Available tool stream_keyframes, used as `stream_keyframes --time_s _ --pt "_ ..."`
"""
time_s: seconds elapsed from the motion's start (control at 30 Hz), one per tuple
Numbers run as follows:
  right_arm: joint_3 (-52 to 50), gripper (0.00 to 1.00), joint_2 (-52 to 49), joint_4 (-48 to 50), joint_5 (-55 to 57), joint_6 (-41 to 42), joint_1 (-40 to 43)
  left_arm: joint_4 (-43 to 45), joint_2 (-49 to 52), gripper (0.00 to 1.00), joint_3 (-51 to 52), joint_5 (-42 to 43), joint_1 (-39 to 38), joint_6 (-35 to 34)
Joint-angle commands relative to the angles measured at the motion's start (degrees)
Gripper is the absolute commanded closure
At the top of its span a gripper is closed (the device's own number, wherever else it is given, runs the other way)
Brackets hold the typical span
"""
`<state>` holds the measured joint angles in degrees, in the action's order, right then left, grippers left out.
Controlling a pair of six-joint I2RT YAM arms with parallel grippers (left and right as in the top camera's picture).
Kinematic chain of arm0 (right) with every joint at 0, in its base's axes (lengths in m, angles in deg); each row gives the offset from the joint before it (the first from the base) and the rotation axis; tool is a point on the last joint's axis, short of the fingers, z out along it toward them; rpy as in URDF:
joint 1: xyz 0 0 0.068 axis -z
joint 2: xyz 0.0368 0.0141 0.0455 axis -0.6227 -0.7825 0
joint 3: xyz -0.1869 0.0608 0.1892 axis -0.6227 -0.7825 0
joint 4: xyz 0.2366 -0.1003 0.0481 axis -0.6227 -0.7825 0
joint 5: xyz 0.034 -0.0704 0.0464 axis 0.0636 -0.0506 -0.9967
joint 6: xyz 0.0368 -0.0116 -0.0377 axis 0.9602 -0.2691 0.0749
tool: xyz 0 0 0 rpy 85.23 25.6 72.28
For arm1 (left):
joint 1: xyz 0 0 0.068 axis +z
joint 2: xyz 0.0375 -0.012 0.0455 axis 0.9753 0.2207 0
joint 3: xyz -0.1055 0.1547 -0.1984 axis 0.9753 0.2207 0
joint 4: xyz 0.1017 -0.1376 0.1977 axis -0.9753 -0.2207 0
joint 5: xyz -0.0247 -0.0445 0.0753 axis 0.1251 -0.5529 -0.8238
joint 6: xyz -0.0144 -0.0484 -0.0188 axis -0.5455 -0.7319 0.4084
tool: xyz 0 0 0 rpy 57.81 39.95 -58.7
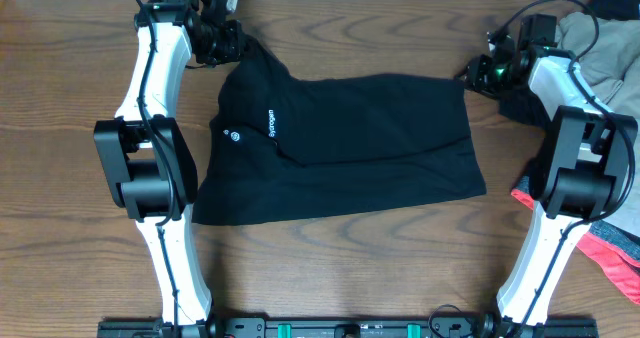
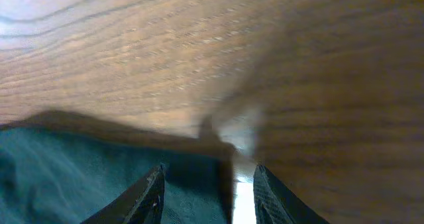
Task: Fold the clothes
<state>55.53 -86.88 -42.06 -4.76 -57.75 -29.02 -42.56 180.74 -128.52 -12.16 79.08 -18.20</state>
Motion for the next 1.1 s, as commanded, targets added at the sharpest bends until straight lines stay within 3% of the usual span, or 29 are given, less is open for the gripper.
stream_keyframes --time_s 0.0,0.17,0.3,0.5,0.57,0.73,1.07 --pt "0.0 0.57 -3.5 0.6 -0.2 1.6 -1.7 -0.1 0.0 0.81 -0.6 0.6 0.0 0.8" --pt "0.0 0.68 -3.5 1.5 -0.5 2.5 -2.4 0.0 0.0 0.81 -0.6 0.6 0.0 1.0" --pt "0.0 0.99 -3.5 1.2 -1.0 3.9 -2.3 -0.2 0.0 0.81 -0.6 0.6 0.0 1.0" --pt "0.0 0.99 -3.1 1.2 0.7 6.0 -1.7 -1.0 0.0 0.81 -0.6 0.6 0.0 1.0" --pt "0.0 0.99 -2.1 1.0 0.8 6.2 -1.0 -2.4 0.0 0.87 -0.7 0.6 0.2 1.6" --pt "0.0 0.99 3.1 -1.1 0.7 6.2 2.0 -6.0 -1.8 0.91 -0.7 0.7 1.6 1.6" --pt "0.0 0.99 11.7 -12.4 0.7 5.1 3.2 -17.4 -7.3 0.94 -0.7 0.7 1.7 1.6"
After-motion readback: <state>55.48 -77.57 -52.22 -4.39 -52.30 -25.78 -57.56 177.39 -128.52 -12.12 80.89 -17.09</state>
